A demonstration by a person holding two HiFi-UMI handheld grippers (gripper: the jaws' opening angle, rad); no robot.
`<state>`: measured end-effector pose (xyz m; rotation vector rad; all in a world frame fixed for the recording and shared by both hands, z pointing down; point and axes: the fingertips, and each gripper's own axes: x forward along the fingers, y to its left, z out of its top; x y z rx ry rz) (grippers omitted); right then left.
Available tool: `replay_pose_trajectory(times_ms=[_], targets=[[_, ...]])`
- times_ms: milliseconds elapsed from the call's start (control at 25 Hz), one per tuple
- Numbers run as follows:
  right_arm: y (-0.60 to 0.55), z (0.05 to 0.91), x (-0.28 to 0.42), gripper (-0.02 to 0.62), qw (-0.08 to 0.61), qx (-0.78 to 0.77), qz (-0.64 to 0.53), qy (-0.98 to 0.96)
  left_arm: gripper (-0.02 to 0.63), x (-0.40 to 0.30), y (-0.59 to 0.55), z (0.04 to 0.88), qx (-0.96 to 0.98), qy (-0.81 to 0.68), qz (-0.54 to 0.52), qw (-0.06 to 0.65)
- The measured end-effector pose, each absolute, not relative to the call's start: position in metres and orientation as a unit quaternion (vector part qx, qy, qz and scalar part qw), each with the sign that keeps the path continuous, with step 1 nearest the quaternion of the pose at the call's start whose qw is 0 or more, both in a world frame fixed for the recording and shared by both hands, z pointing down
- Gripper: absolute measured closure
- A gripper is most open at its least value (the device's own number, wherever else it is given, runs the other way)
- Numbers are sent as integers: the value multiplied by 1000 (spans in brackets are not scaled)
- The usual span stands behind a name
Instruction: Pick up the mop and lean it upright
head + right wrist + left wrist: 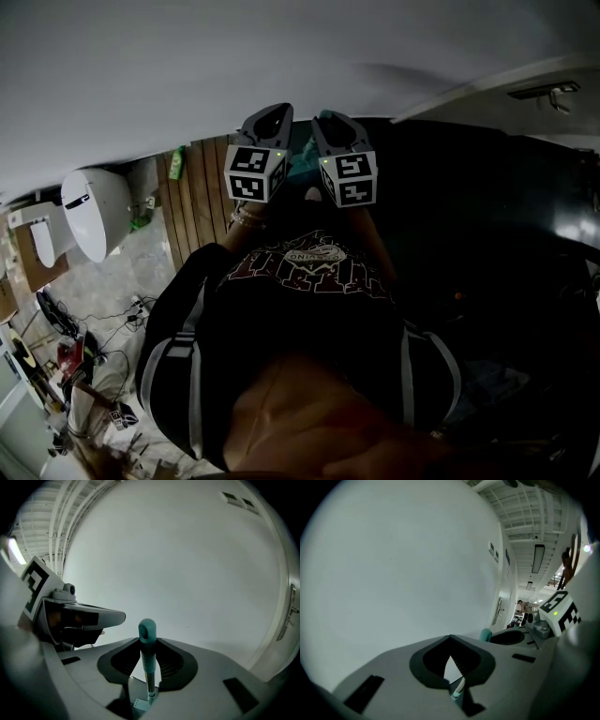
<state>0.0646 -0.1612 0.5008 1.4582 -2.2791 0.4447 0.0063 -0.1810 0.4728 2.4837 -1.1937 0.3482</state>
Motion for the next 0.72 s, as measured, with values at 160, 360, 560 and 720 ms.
replay_pose_trajectory(times_ms=[160, 360, 560, 720], targets=[[-152, 501, 63, 479, 200, 518, 158, -817, 566, 7, -175, 472, 880, -423, 122, 179], [-144, 500, 63, 479, 200, 515, 155, -819, 566, 4, -168, 470, 879, -427, 125, 174], [-139, 500, 61, 479, 202, 513, 156, -819, 566, -1, -166, 466, 877, -432, 116, 173], [-137, 501, 62, 479, 201, 514, 157, -819, 566, -1, -164, 464, 878, -435, 105, 170]])
